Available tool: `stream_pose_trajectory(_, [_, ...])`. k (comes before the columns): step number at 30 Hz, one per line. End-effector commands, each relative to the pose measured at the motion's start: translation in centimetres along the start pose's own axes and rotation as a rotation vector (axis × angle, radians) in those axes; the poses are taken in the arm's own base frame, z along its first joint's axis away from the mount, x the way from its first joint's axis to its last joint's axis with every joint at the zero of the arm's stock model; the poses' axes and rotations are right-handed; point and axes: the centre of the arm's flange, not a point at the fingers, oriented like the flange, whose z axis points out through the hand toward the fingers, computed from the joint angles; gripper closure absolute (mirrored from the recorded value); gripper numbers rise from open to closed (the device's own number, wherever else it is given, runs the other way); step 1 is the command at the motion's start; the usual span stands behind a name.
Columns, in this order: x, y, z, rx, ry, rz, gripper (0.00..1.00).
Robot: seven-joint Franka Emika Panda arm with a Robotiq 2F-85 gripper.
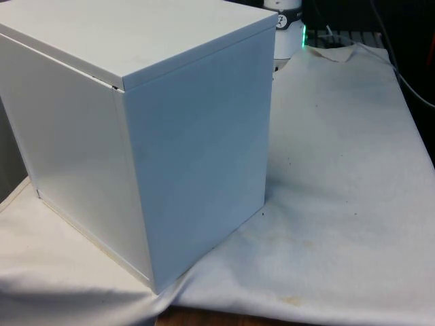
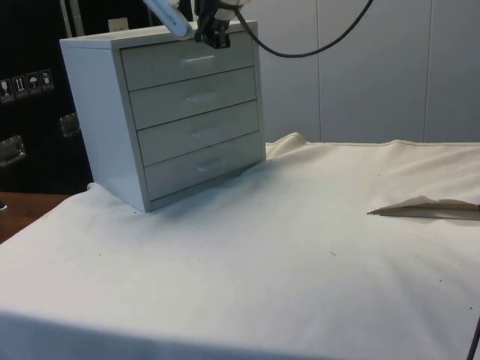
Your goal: Open the drawer, then close it.
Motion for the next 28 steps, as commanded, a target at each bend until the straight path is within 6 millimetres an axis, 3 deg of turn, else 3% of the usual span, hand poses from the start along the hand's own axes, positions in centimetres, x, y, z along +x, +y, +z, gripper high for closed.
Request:
stream_pose_trajectory(1, [-0.03,0.07,-0.21,-0.011,0.006,0.004,1.0])
stream_pose_trajectory(11, [0.12,-0.13,-0.24,-0.007,0.002,0.013,1.0])
stream_pose_trajectory(23, [0.14,-0.11,-0.23,-0.006,0.001,0.014,0.37])
stream_pose_trajectory(27, [0.12,-0.13,-0.18,-0.006,-0.001,0.013,0.14])
stream_pose_trajectory(28, [0.12,-0.14,-0.19,-0.006,0.0,0.013,0.04])
